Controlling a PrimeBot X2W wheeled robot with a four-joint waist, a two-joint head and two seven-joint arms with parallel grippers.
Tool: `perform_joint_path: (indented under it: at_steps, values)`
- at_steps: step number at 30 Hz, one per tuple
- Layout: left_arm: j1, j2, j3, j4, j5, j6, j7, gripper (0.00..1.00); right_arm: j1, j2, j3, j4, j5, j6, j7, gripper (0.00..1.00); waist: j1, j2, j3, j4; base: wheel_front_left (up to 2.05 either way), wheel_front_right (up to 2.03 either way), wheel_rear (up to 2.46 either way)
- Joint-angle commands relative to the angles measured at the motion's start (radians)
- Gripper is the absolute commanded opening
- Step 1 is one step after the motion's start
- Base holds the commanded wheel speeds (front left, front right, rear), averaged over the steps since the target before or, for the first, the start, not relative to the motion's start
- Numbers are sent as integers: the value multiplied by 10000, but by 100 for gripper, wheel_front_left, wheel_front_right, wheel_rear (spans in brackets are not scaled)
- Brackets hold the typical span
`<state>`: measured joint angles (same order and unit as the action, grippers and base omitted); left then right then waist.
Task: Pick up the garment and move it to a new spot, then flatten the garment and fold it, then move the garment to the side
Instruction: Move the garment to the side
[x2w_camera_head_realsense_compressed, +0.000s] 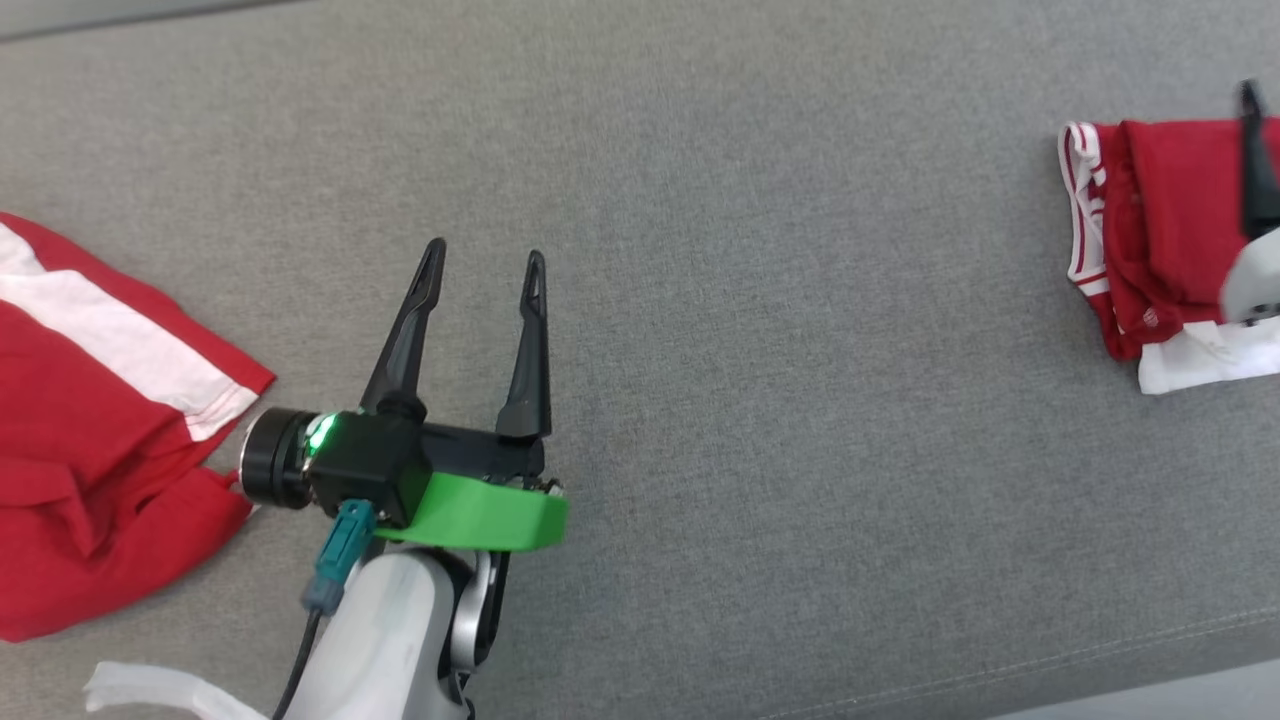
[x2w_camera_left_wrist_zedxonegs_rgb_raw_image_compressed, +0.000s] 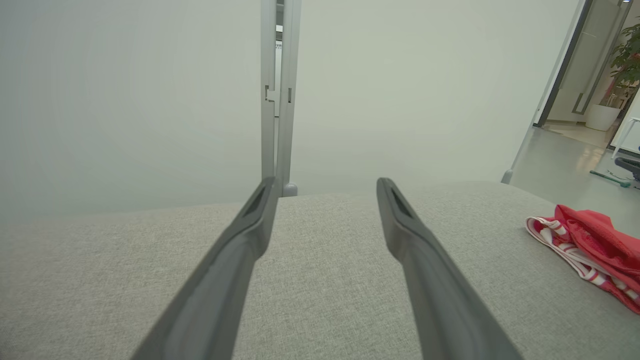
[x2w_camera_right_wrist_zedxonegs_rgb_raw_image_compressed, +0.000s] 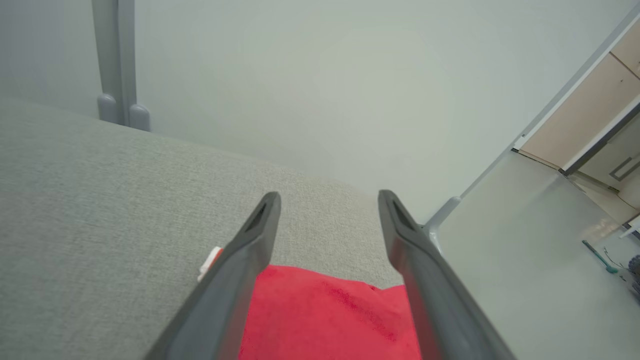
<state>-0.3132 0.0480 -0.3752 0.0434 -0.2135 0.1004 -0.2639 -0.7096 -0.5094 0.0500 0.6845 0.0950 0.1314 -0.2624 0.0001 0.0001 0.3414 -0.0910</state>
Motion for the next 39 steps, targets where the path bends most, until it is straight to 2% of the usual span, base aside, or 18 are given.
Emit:
perform_joint_path:
  at_steps: [1, 13, 19, 27, 39]
  values:
    - [274, 53, 119, -35, -36, -6, -3, 100, 377, 190, 163, -363, 149, -15, -33, 100, -1, -1, -1017, 294, 0, 0, 0]
    - [1868, 50, 919, -27, -149, -32, -2, 100, 3386, 2400, 202, -3832, 1589, -15, -31, 100, -1, -1, -2374, 1167, 0, 0, 0]
    - [2488, 50, 949, 213, -220, -82, -2, 100, 4814, 3164, -171, -4882, 1319, -13, -31, 100, -1, -1, -2646, 1531, 0, 0, 0]
    - [2966, 50, 1011, 500, -217, -157, -2, 100, 6006, 4136, -494, -5291, 970, -12, -33, 100, -1, -1, -2922, 1779, 0, 0, 0]
    - [3120, 50, 1218, 482, -212, -174, -2, 100, 6281, 4490, -352, -5423, 688, -12, -32, 100, -1, -1, -3033, 1686, 0, 0, 0]
